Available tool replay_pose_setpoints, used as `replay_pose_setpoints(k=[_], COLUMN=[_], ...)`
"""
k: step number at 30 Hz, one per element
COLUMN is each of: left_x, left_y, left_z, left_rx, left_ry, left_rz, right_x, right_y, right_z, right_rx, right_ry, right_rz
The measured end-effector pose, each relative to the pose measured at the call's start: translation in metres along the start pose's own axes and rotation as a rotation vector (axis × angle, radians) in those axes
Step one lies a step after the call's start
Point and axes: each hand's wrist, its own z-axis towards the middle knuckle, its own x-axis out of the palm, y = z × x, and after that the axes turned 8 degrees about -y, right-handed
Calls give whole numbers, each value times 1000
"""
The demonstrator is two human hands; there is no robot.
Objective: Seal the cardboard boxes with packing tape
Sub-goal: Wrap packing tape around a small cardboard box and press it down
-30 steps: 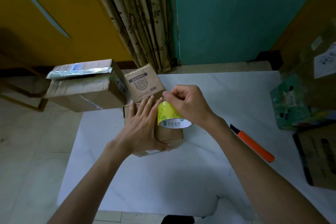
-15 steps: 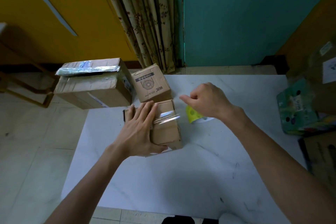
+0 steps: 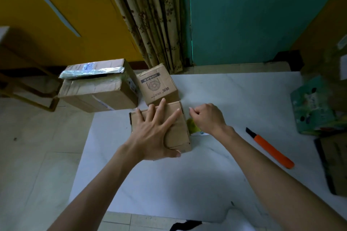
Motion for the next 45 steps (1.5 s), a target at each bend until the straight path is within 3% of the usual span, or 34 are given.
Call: replay_pose_setpoints(k=[4, 7, 11, 13, 18, 22, 28, 34, 39, 45], left_x=[-17, -19, -22, -26, -47, -39, 15, 38, 54, 55], left_y=[-33, -49, -47, -44, -37, -31, -10, 16, 13, 12], left_z=[22, 30, 36, 39, 35, 26, 8, -9, 10, 30], left_rx=[34, 34, 28, 42, 99, 94, 12, -113, -38, 22], left_ry=[59, 63, 83, 69, -75, -229, -197, -6, 28, 9], left_rz=[93, 173, 159, 151, -137, -507, -737, -368, -315, -219], right_x=[-4, -2, 1, -3, -58, -111, -91, -34, -13, -21], right_y=[3, -9, -35, -38, -29, -17, 14, 57, 60, 50], right_z=[0, -5, -25, -30, -20, -20, -20, -24, -19, -8], right_rx=[-11, 11, 283, 317, 274, 148, -26, -234, -240, -156], right_ry=[18, 3, -145, -175, -325, -377, -195, -24, -52, 31], right_rz=[-20, 124, 508, 570, 728, 834, 683, 513, 472, 395])
